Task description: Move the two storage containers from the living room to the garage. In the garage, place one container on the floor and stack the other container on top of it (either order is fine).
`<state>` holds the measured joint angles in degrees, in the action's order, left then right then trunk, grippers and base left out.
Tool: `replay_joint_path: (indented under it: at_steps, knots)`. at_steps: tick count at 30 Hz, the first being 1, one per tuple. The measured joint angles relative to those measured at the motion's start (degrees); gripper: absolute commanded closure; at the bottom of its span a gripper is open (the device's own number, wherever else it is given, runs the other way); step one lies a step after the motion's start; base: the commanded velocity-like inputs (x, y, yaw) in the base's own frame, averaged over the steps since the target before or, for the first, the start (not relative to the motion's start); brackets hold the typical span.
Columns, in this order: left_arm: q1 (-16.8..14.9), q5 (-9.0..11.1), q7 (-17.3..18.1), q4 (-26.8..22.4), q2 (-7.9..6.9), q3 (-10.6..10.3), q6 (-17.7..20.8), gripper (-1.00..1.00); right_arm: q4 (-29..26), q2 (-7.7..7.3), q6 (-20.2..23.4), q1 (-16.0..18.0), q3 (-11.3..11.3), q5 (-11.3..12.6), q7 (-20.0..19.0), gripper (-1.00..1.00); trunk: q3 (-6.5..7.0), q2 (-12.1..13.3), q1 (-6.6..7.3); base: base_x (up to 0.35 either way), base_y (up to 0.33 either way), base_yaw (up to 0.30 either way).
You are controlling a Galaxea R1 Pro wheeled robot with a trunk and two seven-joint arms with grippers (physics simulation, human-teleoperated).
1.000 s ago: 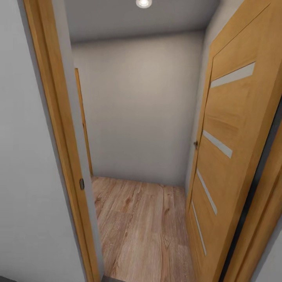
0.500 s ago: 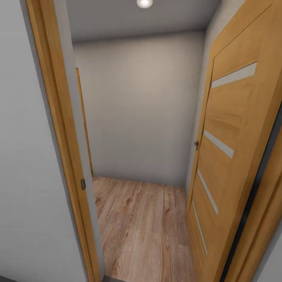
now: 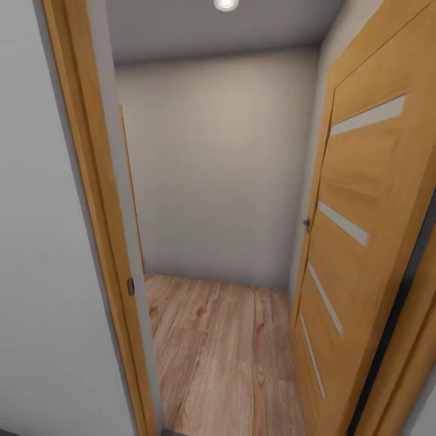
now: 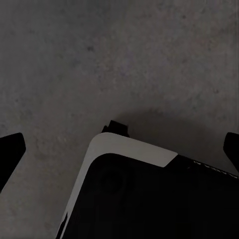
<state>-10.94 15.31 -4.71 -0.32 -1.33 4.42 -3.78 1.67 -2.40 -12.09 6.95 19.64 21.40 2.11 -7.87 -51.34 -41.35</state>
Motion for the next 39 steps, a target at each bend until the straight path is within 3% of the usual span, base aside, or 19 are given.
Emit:
replay_joint_path:
  at_steps: [39]
  knots:
    - [-0.01,-0.06,0.00,-0.02,0.00,-0.01,0.03,-1.00,0.00,0.07,-0.14,0.00,-0.37,0.17,0.22,-1.00,0.00,0.00,0.01,0.317,0.000,-0.007]
